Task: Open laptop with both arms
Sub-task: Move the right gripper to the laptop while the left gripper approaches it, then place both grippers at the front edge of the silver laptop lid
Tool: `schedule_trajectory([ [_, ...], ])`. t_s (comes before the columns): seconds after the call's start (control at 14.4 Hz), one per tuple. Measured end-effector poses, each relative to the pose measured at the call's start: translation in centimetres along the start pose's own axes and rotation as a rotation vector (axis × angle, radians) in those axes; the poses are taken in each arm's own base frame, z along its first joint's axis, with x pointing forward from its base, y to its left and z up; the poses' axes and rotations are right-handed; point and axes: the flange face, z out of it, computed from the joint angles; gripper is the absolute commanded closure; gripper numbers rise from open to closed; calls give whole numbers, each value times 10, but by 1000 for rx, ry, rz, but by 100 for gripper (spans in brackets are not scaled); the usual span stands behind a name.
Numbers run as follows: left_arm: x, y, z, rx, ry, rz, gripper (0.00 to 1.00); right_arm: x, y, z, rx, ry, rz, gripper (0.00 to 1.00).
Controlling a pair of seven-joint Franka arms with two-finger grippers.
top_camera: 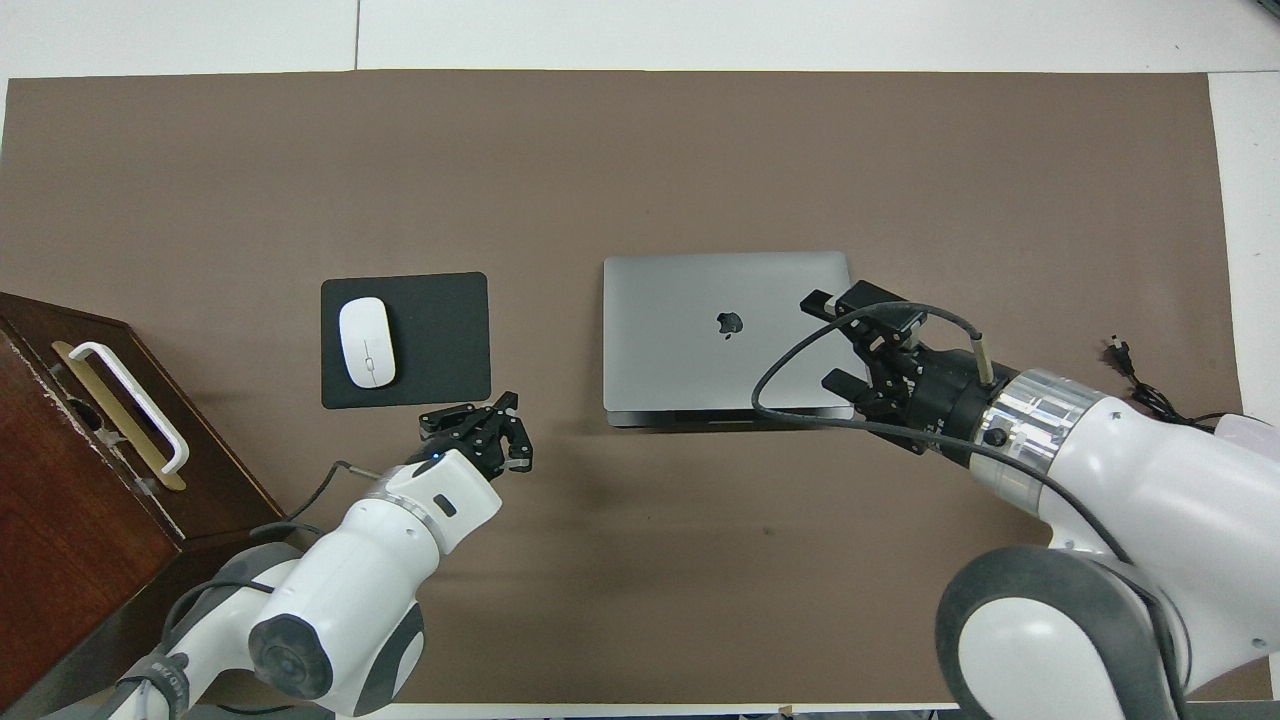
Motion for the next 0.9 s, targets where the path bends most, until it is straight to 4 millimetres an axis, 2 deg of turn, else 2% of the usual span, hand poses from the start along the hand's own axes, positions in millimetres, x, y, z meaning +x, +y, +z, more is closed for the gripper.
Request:
schedule_trajectory([
  [0.35, -40, 40, 28, -41, -15, 40, 100, -23, 37, 28, -82, -28, 194, 0],
  [0.56, -57, 68, 29, -64, -33, 25, 100, -33, 65, 42, -145, -33, 262, 0],
  [0.69, -62, 81, 28, -76, -37, 16, 100, -42, 77, 49, -178, -36, 278, 0],
  [0.9, -56, 89, 32, -79, -28, -1, 100, -44, 95, 56, -215, -35, 277, 0],
])
